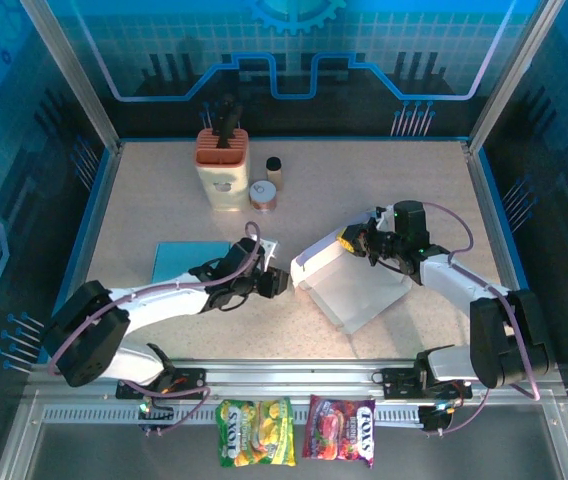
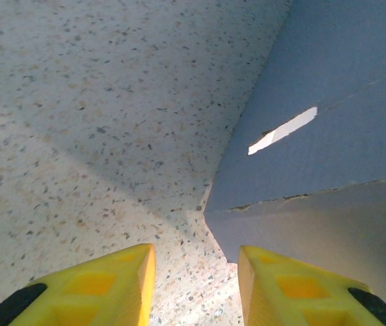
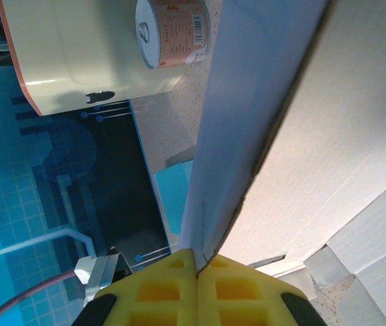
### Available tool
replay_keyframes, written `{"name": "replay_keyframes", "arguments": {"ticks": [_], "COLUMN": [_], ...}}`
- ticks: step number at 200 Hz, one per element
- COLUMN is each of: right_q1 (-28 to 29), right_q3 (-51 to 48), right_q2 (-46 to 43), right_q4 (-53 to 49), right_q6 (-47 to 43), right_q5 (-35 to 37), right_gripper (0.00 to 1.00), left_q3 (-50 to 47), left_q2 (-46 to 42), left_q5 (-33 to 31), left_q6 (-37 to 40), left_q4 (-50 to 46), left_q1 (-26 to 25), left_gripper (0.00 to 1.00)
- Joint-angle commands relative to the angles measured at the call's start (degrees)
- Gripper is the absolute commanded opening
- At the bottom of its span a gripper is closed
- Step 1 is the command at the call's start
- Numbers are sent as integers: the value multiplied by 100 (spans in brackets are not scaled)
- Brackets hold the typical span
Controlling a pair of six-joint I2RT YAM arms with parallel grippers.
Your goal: Fold the paper box
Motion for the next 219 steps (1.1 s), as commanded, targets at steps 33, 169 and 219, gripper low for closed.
{"name": "replay_keyframes", "arguments": {"ticks": [33,169,219], "right_q1": [-74,-23,63], "right_q3": [-104,-103,-54], "right_q2": [-79,-105,-93], "right_q4": [-239,-106,102], "right_q6": [-157,14,205], "right_q5": [-101,-51,83], "right_gripper": [0,0,0], "left_q3": [163,997,1119], "left_q2": [153,751,731], "left_q5": [499,468,290], "left_q6": [1278,2147,2240], "left_q4": [362,-96,-212], "left_q1": [-104,-622,-815], "left_gripper": [39,35,33]}}
